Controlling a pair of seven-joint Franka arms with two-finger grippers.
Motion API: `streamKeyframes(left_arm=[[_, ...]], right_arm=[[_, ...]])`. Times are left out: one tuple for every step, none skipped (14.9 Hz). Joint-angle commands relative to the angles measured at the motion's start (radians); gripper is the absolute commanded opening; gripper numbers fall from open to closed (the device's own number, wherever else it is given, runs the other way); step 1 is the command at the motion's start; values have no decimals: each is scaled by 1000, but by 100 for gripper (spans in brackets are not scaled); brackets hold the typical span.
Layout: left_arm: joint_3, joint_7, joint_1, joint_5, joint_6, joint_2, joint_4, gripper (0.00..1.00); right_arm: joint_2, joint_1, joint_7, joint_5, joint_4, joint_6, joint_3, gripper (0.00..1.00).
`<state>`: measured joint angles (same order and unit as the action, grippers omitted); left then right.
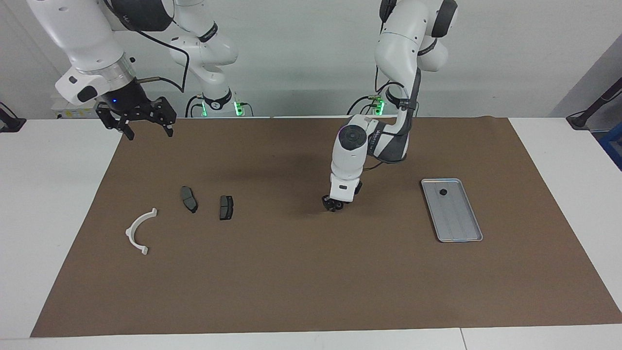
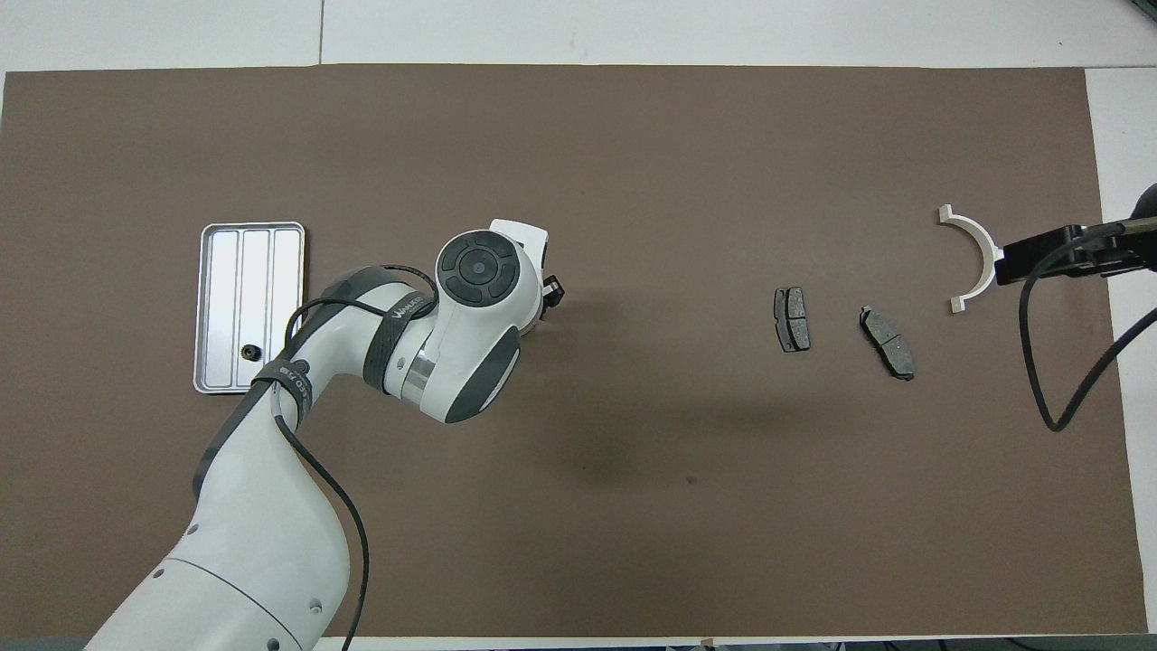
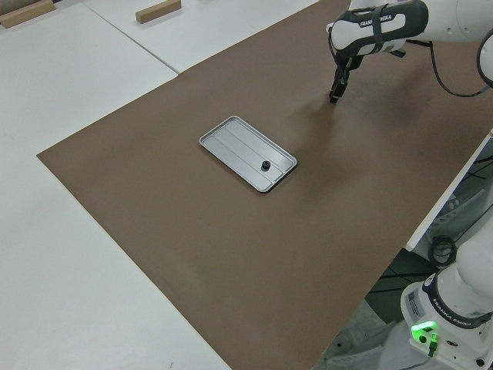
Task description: Pick bearing gear from pile to tray
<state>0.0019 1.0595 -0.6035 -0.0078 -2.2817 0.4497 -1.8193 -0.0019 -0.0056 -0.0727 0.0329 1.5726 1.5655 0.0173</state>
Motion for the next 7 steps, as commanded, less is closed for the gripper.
streamKeyframes(left_arm=[[4,16,-2,19,-7,23,23,40],[6,17,-2,18,-5,23,23,22],[4,20,-2,18,-5,23,23,9],[4,24,-1,20,-5,23,23,3],[4,24,1,20,4,21,25,0],[6,19,2,22,37,20,31,0],[7,11,11,26,59,12,40,0]], right_arm=[[-9,13,14,-28,12,5,9,100],[-9,13,11,-44,12,8,9,100],[-9,13,11,-47,12,8,7,100],[-9,13,11,-47,12,10,7,100],[-9,13,13,-47,12,10,7,100],[-9,16,13,-47,12,10,6,100],[-10,19,13,-47,12,8,7,100]])
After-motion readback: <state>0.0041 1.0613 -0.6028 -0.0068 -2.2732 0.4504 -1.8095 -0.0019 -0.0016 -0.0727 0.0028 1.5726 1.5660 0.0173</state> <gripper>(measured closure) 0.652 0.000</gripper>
